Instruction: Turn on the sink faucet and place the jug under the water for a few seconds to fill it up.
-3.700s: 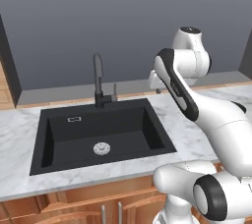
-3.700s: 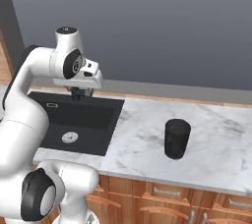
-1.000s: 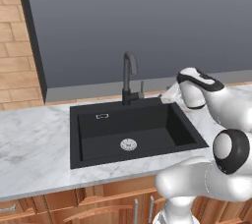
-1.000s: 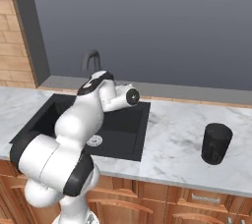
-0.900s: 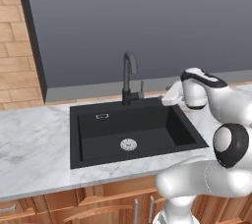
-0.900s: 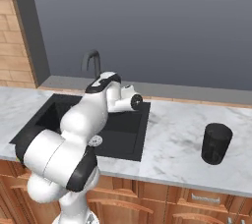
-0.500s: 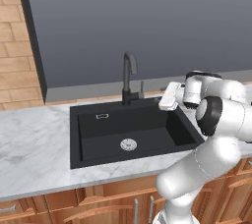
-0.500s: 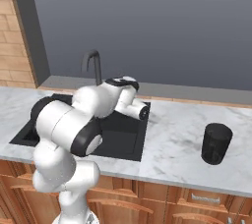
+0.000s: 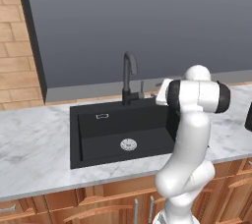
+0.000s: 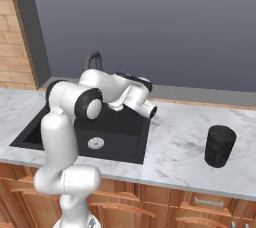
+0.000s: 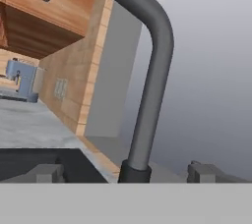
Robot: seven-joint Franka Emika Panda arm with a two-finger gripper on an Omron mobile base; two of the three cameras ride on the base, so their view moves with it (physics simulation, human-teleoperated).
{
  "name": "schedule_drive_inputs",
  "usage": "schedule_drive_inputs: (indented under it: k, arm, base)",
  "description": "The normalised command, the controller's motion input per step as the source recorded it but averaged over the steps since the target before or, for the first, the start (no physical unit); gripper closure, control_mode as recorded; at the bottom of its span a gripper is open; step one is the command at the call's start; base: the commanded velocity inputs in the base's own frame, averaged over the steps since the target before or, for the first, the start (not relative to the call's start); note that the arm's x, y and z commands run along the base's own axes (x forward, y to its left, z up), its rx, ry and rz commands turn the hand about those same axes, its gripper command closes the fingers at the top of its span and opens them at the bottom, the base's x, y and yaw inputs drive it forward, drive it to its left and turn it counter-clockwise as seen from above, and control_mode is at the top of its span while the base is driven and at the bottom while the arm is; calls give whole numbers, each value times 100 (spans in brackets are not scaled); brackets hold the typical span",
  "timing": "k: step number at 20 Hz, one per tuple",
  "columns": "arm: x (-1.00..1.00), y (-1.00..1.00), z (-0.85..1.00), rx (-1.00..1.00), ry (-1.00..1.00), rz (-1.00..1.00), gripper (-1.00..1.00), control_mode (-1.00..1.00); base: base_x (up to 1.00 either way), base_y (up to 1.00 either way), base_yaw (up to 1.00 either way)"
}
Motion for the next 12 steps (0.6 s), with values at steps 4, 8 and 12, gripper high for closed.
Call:
schedule_drive_inputs:
  k: [4, 8, 12]
  arm:
    - [63, 9, -10, 0, 0, 0, -100, -100]
    - [57, 20, -27, 0, 3, 0, -100, -100]
    - [60, 26, -29, 0, 4, 0, -100, -100]
  base:
    - [0, 0, 0]
    - [0, 0, 0]
    - [0, 0, 0]
